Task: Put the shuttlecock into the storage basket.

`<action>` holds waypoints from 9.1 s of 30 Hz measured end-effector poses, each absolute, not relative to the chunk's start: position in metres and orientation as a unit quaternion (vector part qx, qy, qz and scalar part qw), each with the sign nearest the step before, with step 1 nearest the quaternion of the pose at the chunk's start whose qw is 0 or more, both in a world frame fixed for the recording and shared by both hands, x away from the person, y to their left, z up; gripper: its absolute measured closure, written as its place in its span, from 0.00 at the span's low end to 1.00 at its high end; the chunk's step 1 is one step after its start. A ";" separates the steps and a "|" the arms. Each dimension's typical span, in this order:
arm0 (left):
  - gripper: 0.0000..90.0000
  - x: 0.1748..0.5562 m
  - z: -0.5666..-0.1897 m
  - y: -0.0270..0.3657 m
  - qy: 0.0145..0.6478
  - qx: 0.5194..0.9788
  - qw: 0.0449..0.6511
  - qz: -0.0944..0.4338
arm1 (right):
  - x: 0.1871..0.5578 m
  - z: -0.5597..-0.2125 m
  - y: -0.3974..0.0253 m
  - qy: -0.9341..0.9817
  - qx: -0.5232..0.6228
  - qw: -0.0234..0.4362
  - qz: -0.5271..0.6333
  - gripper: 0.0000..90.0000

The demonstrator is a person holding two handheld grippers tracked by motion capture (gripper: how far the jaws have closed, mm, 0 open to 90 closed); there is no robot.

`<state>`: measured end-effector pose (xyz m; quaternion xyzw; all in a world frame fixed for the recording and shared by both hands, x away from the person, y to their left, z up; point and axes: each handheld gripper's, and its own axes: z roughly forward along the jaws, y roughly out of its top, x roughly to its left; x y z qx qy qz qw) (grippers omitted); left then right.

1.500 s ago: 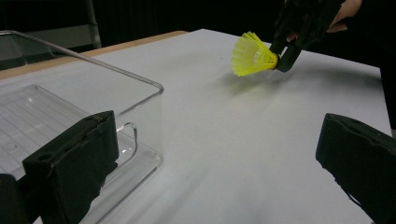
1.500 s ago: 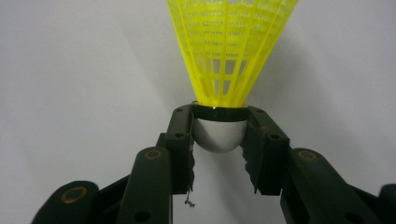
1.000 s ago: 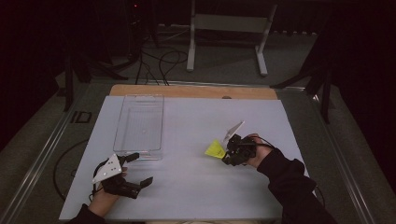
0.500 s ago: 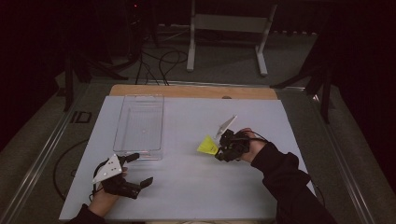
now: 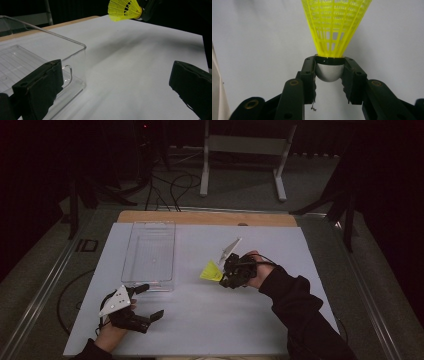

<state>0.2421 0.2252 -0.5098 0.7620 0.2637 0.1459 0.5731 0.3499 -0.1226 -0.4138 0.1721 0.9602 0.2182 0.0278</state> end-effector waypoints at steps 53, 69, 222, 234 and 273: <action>0.00 0.242 -0.510 0.225 0.262 0.763 0.573 0.144 | 0.363 -0.395 -0.017 0.942 0.118 0.025 0.313 0.72; 0.00 0.243 -0.510 0.225 0.260 0.764 0.574 0.142 | 0.372 -0.394 0.008 0.931 0.137 0.026 0.336 0.72; 0.00 0.245 -0.513 0.222 0.259 0.770 0.568 0.135 | 0.366 -0.428 -0.094 0.908 0.231 0.051 0.346 0.09; 0.00 0.246 -0.513 0.222 0.259 0.770 0.567 0.136 | 0.355 -0.440 -0.126 0.902 0.233 0.058 0.360 0.09; 0.00 0.246 -0.513 0.221 0.260 0.771 0.565 0.136 | 0.311 -0.482 -0.242 0.864 0.295 0.088 0.398 0.09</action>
